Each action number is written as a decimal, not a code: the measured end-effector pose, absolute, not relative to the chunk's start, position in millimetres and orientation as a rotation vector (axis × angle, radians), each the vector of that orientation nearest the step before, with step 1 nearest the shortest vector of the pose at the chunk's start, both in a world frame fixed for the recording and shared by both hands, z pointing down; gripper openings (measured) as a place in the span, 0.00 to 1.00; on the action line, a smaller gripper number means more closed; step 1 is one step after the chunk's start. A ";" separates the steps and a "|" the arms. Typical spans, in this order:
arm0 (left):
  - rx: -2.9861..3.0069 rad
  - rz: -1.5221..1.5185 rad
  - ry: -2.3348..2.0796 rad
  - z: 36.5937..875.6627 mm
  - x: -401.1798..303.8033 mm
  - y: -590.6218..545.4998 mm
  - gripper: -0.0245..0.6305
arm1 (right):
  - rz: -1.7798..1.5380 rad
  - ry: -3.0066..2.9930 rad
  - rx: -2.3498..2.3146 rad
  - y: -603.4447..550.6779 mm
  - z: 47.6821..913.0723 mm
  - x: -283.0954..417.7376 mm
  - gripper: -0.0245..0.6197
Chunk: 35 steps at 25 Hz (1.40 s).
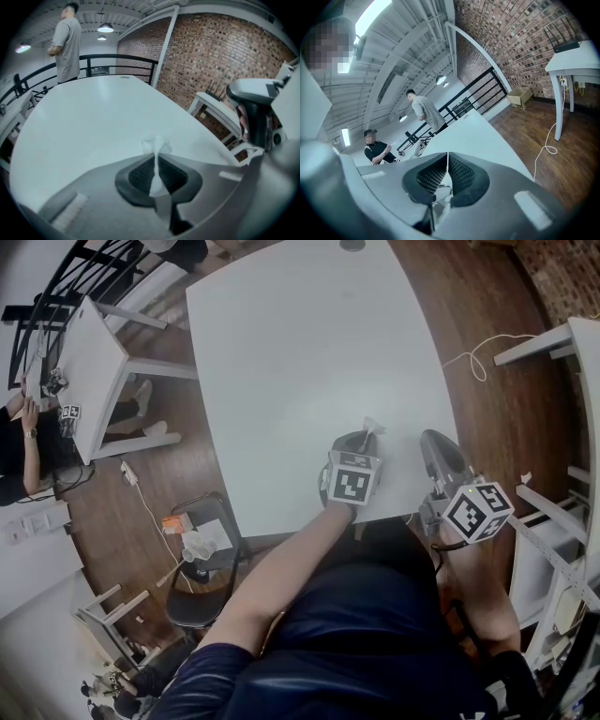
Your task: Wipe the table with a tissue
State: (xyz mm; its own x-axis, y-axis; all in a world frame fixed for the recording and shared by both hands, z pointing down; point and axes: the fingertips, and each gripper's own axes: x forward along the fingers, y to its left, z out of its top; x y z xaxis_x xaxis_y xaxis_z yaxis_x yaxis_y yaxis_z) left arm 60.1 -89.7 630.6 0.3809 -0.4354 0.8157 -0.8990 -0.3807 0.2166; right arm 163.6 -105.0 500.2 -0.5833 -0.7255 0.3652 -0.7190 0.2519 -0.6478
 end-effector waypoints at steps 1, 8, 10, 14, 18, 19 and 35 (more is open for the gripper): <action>1.962 0.891 -1.119 630.7 64.2 -85.0 0.06 | -1.274 2.477 -1.434 -105.6 500.0 164.1 0.06; 2.002 0.832 -0.993 625.8 87.9 -70.0 0.07 | -1.251 2.459 -1.472 -109.1 497.2 171.3 0.06; 2.019 0.805 -1.004 617.2 83.9 -70.9 0.07 | -1.247 2.458 -1.483 -109.3 496.9 172.8 0.06; 2.049 0.758 -1.024 592.8 69.5 -68.0 0.07 | -1.248 2.457 -1.500 -106.6 494.5 170.5 0.06; 2.036 0.653 -1.039 559.9 46.1 -61.0 0.07 | -1.226 2.481 -1.499 -103.5 486.6 158.1 0.06; 2.033 0.622 -1.044 551.4 38.1 -59.1 0.07 | -1.219 2.490 -1.495 -101.8 484.0 153.5 0.06; 2.115 0.160 -1.099 426.3 -67.5 -4.1 0.07 | -1.043 2.646 -1.478 -40.2 430.5 61.7 0.06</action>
State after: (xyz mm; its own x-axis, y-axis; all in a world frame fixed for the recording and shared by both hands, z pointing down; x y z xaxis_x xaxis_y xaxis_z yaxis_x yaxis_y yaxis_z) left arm -67.5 -4.1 426.3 0.6261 -0.6588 0.4172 -0.7505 -0.3639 0.5517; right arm 61.7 -40.2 430.5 -0.5733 -0.7397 0.3524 -0.7812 0.3638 -0.5074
